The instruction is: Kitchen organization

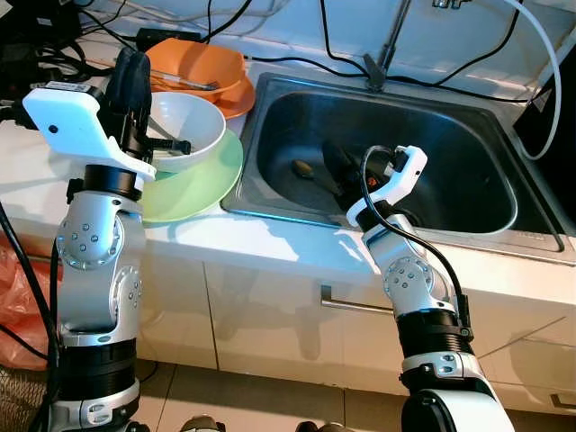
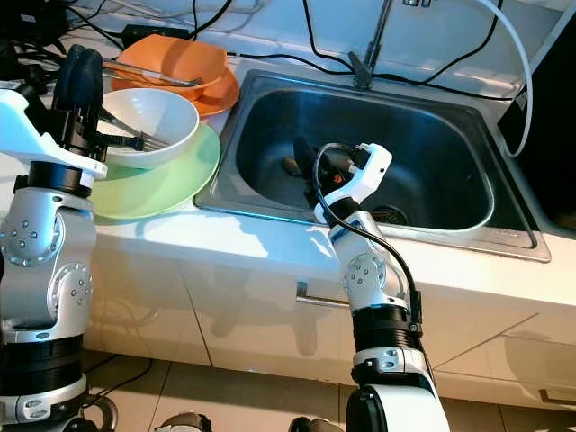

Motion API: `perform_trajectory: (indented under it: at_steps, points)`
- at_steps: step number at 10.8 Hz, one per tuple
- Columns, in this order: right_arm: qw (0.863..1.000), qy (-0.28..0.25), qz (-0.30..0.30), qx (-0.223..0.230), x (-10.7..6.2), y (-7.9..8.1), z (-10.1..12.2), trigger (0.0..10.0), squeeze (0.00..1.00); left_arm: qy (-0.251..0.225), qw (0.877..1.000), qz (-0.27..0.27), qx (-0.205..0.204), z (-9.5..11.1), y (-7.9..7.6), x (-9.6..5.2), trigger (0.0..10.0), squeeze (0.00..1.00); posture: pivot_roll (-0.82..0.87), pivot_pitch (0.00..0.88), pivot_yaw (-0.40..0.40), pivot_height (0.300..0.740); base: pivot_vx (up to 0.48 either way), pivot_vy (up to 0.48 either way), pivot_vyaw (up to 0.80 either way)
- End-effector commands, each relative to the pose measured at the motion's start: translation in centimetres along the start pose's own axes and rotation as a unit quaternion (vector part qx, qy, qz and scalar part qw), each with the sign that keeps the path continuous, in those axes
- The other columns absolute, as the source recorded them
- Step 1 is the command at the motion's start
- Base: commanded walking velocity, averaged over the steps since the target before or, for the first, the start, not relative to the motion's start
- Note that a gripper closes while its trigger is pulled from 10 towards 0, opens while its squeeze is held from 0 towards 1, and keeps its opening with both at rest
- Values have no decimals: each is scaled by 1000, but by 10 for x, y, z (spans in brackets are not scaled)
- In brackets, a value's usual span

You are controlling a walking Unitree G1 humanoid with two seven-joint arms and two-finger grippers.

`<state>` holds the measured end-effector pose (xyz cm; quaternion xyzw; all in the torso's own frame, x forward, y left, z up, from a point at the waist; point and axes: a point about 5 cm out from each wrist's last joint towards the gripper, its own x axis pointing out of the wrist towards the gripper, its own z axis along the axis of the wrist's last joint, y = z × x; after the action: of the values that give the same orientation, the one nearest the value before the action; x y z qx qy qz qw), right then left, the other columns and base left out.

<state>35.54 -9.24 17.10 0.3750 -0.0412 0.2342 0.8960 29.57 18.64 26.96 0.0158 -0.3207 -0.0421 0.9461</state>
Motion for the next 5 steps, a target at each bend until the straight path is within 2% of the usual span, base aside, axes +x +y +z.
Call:
perform_trajectory:
  at_steps: [1,2,3,5]
  points:
    - [1000,0,-14,-7,-3,-6,1,10000,0,19,1000,-6,6,-6,-2,-3,10000,0,154,91,-114,740,0,0,0]
    - [1000,0,-14,-7,-3,-7,1,10000,0,26,1000,-7,8,-9,-3,-4,0,0,155,91,-116,740,0,0,0]
    - [1000,0,-14,-7,-4,-7,1,10000,0,24,1000,-7,7,-8,-3,-4,0,0,155,92,-115,740,0,0,0]
    - [1000,0,-15,-6,-4,-7,1,10000,0,10,999,-16,33,-3,-4,0,0,0,156,92,-117,740,0,0,0]
